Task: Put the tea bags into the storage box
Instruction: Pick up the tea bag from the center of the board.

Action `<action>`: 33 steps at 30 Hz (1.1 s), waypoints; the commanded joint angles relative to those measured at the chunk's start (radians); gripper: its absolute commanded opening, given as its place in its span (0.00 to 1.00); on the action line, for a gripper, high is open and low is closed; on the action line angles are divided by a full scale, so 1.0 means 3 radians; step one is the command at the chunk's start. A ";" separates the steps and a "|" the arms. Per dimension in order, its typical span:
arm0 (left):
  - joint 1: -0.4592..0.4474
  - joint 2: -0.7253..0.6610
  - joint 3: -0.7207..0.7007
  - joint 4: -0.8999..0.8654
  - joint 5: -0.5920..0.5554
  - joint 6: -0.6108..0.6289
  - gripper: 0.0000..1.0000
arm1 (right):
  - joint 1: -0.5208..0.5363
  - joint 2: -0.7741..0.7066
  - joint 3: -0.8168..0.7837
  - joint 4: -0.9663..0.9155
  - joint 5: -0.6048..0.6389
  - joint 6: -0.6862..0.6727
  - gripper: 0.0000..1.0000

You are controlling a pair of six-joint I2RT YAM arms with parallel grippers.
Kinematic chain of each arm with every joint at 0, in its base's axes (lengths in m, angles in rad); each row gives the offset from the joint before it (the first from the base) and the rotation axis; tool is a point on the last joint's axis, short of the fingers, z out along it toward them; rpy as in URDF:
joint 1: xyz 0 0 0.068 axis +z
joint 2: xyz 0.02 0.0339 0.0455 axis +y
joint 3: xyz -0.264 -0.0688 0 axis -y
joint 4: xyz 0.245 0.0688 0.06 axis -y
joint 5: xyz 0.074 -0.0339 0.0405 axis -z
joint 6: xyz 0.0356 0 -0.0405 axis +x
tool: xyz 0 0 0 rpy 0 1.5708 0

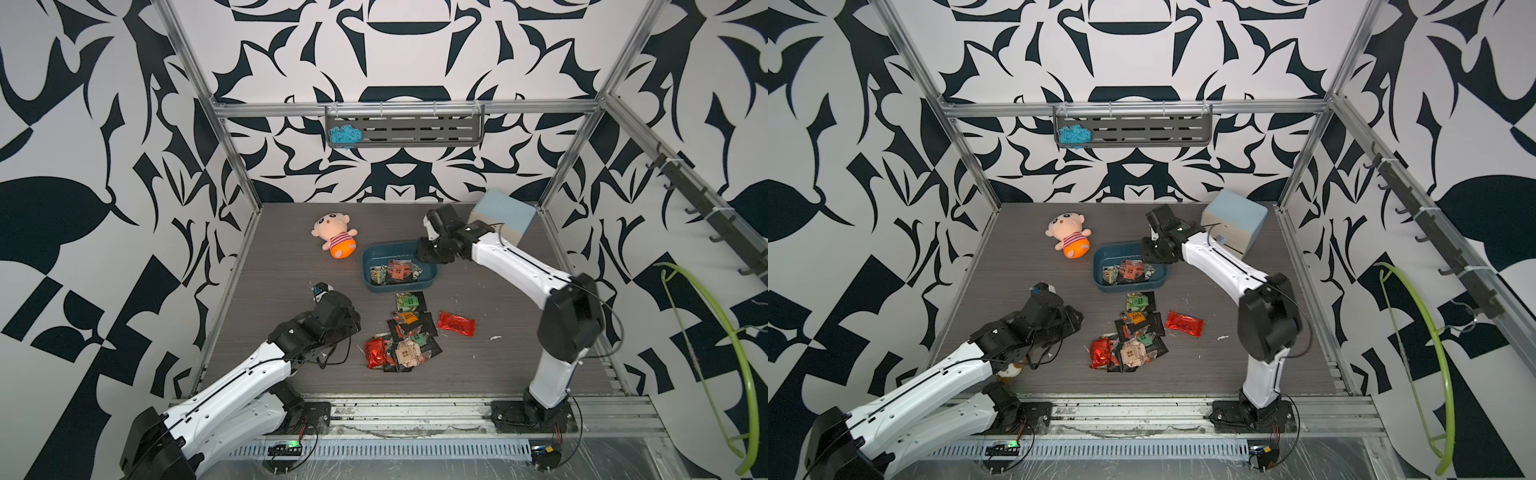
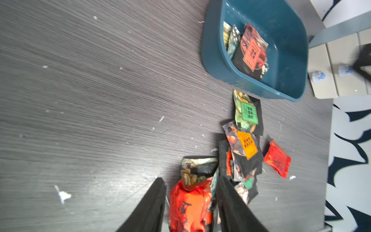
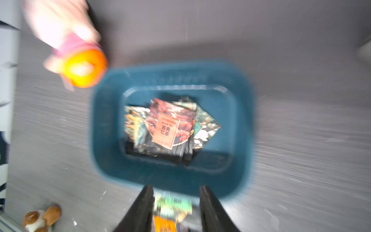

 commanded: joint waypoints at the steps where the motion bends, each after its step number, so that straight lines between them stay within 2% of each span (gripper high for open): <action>1: -0.0030 -0.0039 0.0091 0.0006 0.0269 -0.0012 0.45 | -0.0011 -0.0708 -0.0298 -0.0146 0.0280 -0.0134 0.47; 9: -0.0842 0.0089 0.0150 0.0050 -0.0172 -0.0352 0.45 | -0.0005 -0.2060 -0.1415 -0.0068 -0.0295 0.0195 0.51; 15: -0.1371 0.0472 0.0202 0.0255 -0.0313 -0.0572 0.40 | 0.0054 -0.2623 -0.2318 0.0158 -0.0695 0.0595 0.54; 18: -0.1571 0.0647 0.0214 0.0325 -0.0418 -0.0694 0.38 | 0.0244 -0.2726 -0.2724 0.0381 -0.0751 0.0818 0.54; 23: -0.1747 0.0890 0.0238 0.0446 -0.0549 -0.0934 0.34 | 0.0749 -0.2644 -0.3186 0.0846 -0.0529 0.1168 0.54; 27: -0.1803 0.1123 0.0315 0.0624 -0.0525 -0.0957 0.30 | 0.0996 -0.2384 -0.3280 0.1107 -0.0406 0.1273 0.51; 33: -0.1804 0.1448 0.0376 0.0665 -0.0550 -0.1037 0.23 | 0.1110 -0.2073 -0.3306 0.1412 -0.0408 0.1325 0.46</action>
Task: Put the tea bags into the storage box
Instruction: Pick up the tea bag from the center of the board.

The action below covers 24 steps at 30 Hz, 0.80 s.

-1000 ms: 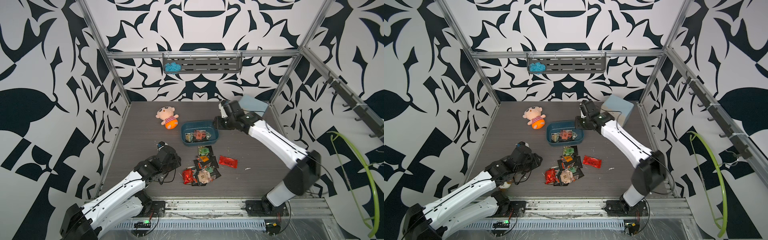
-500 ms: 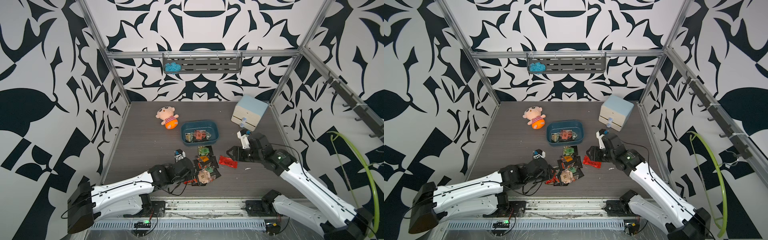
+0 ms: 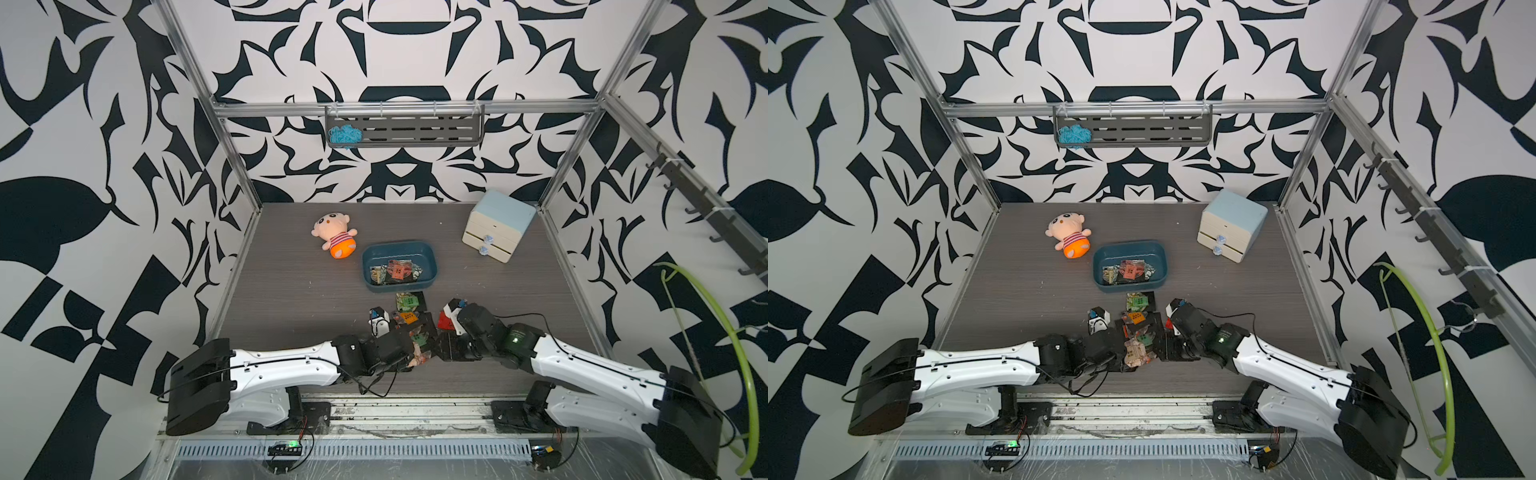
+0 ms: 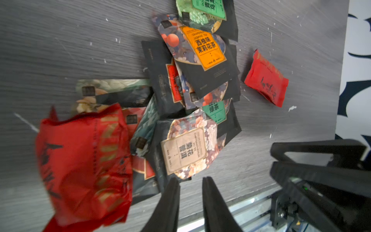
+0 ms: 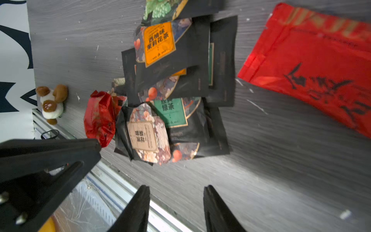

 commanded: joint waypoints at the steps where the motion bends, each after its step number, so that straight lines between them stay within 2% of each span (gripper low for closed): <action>1: -0.0009 0.0127 0.0023 0.0078 -0.0080 -0.0099 0.23 | 0.0047 0.0095 0.0024 0.0336 0.0069 0.0084 0.45; 10: -0.0003 0.0338 -0.0068 0.0266 -0.0097 -0.0209 0.20 | 0.0117 0.0420 0.0070 0.0533 0.0043 0.0110 0.37; 24: 0.0019 0.0575 -0.0080 0.0290 -0.0105 -0.0305 0.18 | 0.0158 0.0779 0.0161 0.0721 -0.0013 0.0119 0.35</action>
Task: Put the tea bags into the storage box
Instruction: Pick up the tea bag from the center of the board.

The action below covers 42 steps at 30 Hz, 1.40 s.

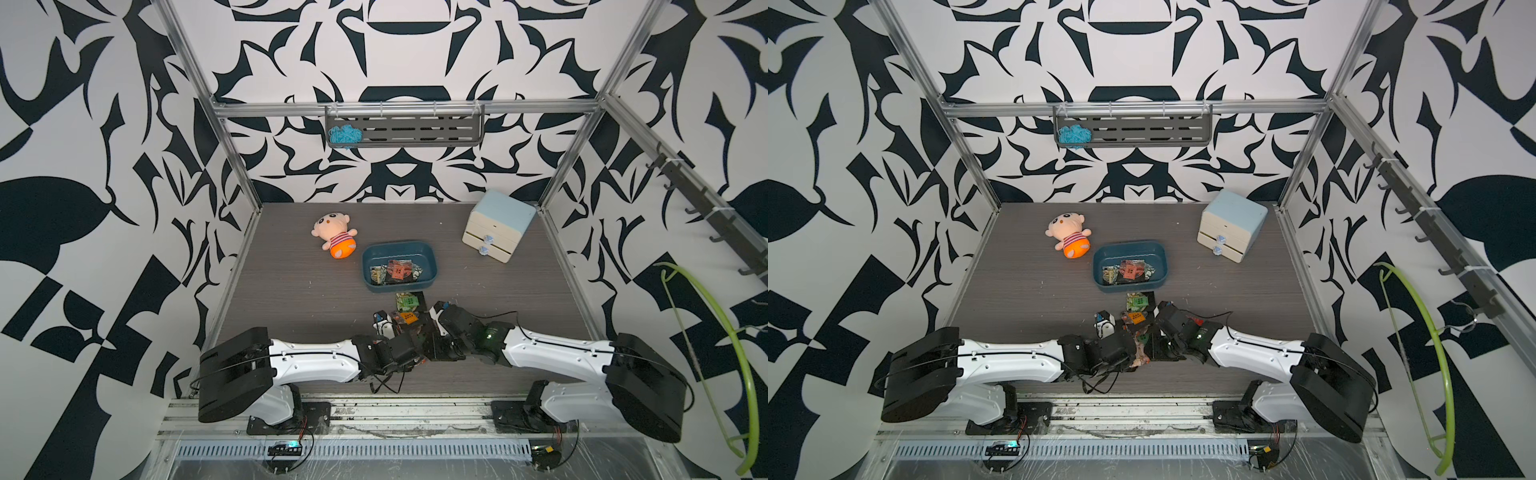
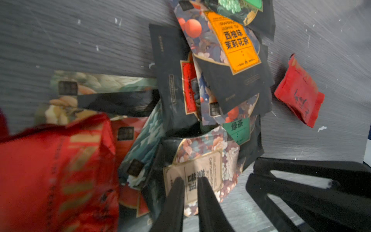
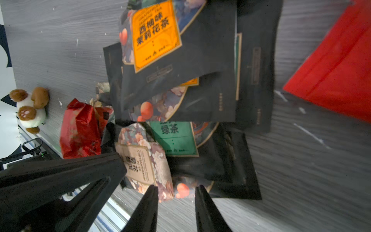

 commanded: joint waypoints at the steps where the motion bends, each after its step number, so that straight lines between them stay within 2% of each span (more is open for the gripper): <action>1: 0.0022 0.0062 -0.0084 0.0004 -0.0035 -0.0045 0.18 | 0.0020 0.0041 0.0128 0.0145 -0.0034 0.0027 0.35; 22: 0.0033 0.0052 -0.0225 0.0068 -0.0006 -0.0137 0.17 | 0.0091 0.0333 0.0128 0.0393 -0.0162 0.0112 0.34; 26: 0.0033 0.0052 -0.0229 0.0055 -0.0025 -0.0148 0.17 | 0.0099 0.0320 0.0143 0.0433 -0.0221 0.0126 0.27; 42: 0.0038 0.0029 -0.0245 0.0025 -0.0064 -0.0178 0.17 | 0.0123 0.0128 0.0174 0.0496 -0.0326 0.0166 0.21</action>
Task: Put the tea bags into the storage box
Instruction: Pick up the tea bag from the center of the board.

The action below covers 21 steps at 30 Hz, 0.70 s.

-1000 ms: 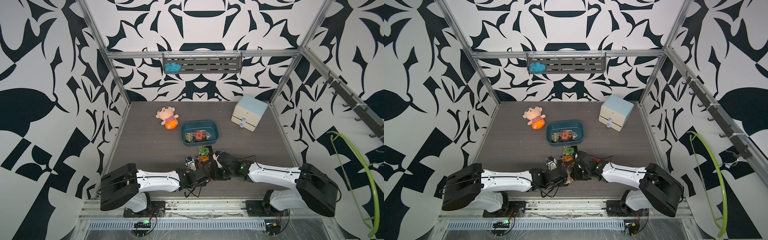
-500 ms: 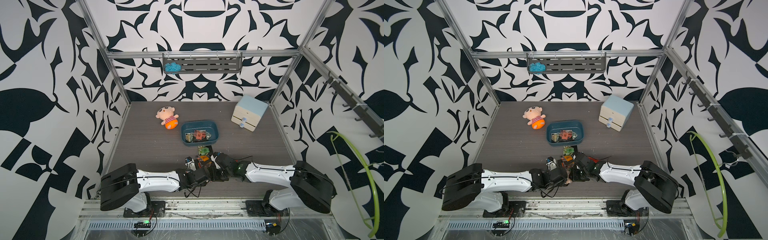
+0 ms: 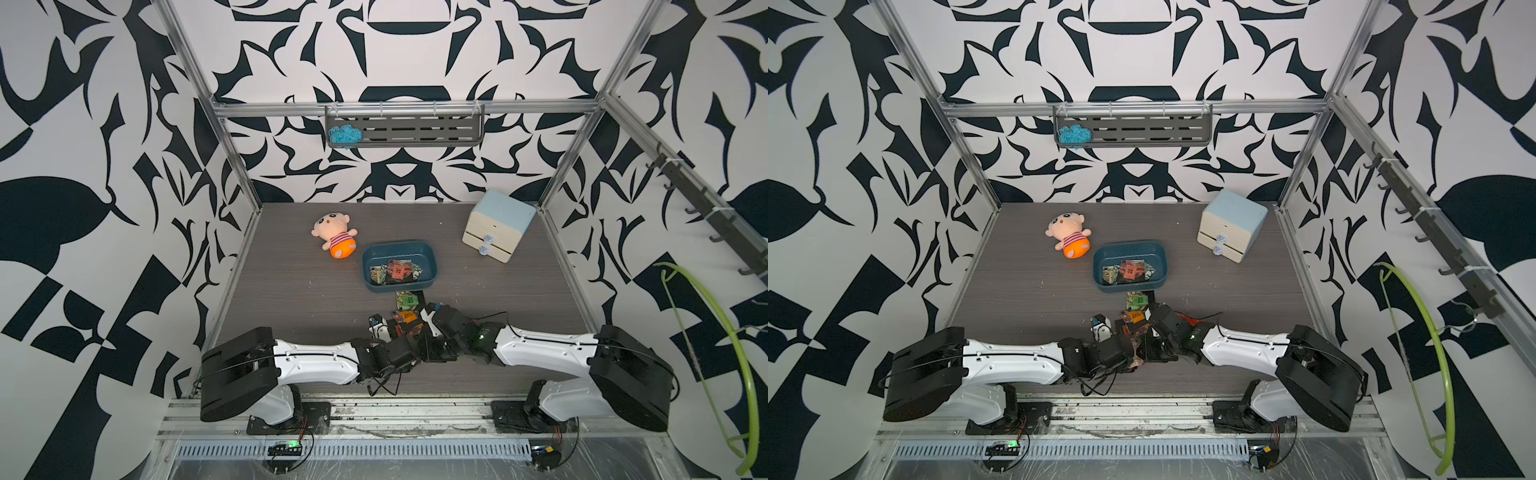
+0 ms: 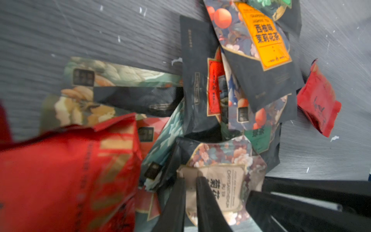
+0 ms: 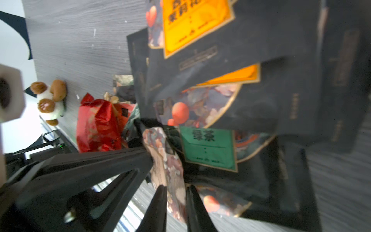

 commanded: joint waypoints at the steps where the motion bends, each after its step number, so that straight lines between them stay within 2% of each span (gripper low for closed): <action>1: 0.0019 0.0005 -0.0066 -0.0124 -0.0027 -0.0009 0.17 | 0.0025 -0.0106 0.0147 0.0127 -0.0075 0.0040 0.21; 9: 0.0021 0.0003 -0.0055 -0.0127 -0.0031 -0.0001 0.16 | 0.0031 -0.0105 0.0137 0.0138 -0.0073 0.0050 0.21; 21: 0.0022 -0.0002 -0.0039 -0.0098 -0.0011 0.0016 0.16 | 0.0041 0.0147 0.0159 0.0320 -0.0117 0.0084 0.21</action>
